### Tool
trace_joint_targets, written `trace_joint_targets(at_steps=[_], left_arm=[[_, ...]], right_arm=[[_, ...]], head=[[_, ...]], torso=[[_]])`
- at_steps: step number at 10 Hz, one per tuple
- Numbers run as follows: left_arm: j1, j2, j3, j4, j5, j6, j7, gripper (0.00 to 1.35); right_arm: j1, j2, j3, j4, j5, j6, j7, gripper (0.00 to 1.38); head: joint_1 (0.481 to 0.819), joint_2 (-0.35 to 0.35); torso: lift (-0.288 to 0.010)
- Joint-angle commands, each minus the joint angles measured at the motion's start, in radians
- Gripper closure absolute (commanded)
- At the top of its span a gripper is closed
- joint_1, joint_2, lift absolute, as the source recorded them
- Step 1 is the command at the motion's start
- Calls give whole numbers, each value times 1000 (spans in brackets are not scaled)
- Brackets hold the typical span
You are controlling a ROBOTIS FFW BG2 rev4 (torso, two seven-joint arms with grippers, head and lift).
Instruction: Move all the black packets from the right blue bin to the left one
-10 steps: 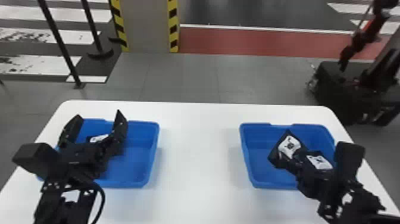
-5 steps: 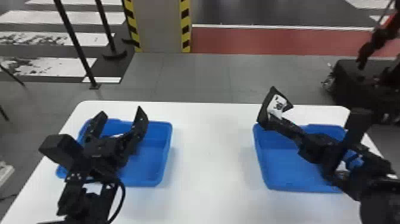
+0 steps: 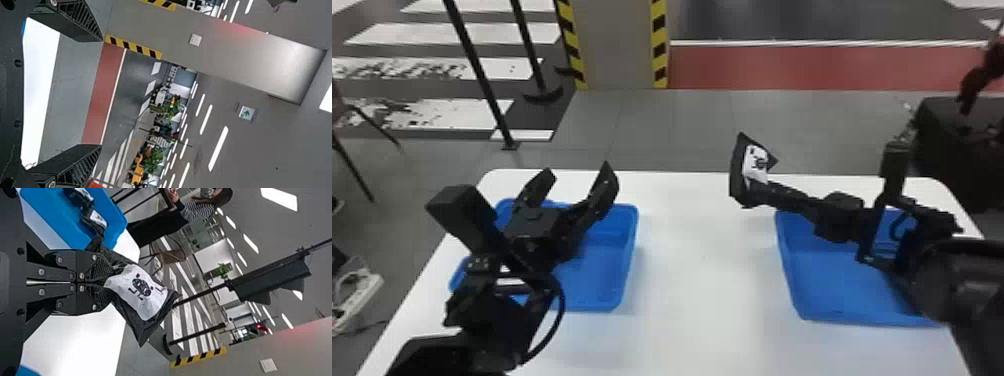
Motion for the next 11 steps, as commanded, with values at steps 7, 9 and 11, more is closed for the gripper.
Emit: trace_joint_targets(at_steps=[7,9,11], left_arm=[[-111,27,20,-19,-23,328,-79,73],[-103,27,29,-19,-23,341,-82,88],[-103,27,32,-19,-19,365,-82,98]], right_arm=[[-105,14,282,35,-32,67,47,1138],[-113,14,339,40,-67,74,47,1138],[-123,13,362,48,-76,76,47,1138]], head=[[695,174],[695,196],[695,229]], torso=[[-110],[-110],[-110]])
